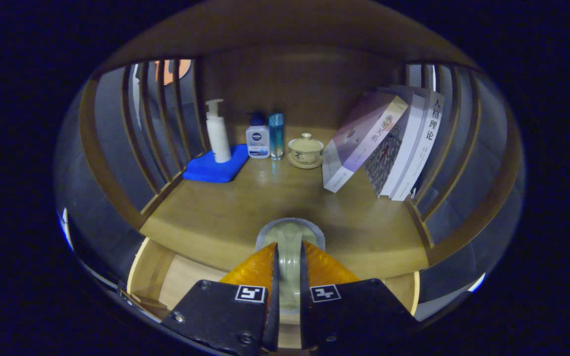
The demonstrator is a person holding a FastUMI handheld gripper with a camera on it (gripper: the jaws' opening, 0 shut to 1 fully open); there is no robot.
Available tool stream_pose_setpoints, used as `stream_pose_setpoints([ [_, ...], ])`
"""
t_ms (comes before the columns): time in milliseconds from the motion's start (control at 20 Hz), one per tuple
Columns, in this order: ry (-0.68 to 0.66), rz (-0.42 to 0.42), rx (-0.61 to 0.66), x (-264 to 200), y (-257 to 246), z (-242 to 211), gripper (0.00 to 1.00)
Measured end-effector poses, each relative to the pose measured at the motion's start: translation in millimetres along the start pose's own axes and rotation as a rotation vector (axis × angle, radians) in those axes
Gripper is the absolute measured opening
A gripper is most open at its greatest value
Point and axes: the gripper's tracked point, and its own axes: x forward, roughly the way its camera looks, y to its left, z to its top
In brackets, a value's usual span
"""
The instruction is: Pull open the drawer, take out the items inside it, and place them on the countertop above the cabinet.
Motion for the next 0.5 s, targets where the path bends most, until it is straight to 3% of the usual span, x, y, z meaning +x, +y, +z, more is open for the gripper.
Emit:
stream_pose_setpoints([
  [500,0.016,-0.063,0.015,58,-7,25,0.20],
])
